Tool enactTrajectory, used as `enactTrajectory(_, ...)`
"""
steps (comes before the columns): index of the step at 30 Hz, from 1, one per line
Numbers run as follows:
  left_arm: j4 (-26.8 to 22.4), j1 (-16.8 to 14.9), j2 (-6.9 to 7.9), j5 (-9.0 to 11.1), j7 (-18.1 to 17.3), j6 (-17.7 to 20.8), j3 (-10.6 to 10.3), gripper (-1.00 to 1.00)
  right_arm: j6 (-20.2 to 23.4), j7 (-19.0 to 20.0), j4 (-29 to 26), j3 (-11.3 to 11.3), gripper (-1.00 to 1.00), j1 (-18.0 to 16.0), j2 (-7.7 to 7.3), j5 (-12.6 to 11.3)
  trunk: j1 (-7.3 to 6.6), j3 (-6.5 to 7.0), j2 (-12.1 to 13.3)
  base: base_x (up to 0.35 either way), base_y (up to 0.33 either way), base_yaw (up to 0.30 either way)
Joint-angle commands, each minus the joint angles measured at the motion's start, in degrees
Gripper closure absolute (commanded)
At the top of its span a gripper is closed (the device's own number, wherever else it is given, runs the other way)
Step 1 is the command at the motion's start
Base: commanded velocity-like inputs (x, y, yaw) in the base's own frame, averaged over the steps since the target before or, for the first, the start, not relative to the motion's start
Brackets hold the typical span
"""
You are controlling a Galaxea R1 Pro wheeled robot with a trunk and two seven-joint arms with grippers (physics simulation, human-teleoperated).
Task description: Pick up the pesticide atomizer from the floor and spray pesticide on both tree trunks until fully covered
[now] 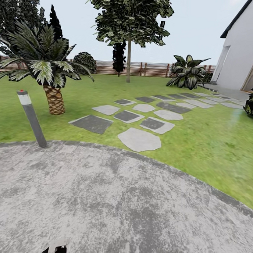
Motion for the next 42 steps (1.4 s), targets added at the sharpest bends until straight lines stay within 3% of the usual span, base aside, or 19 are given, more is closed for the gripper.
enactTrajectory(1,0.0,0.0,0.00,0.4,-0.1,-0.2,0.0,1.00,-0.2,0.0,0.1,-0.3,-1.00,0.0,0.04,0.6,0.02,-0.05,0.0,0.339,0.000,0.000)
enactTrajectory(42,0.0,-0.1,0.00,0.4,-0.1,-0.2,0.0,1.00,-0.2,0.0,0.0,-0.4,-1.00,0.0,0.01,0.6,0.02,-0.05,0.0,0.339,0.000,0.000)
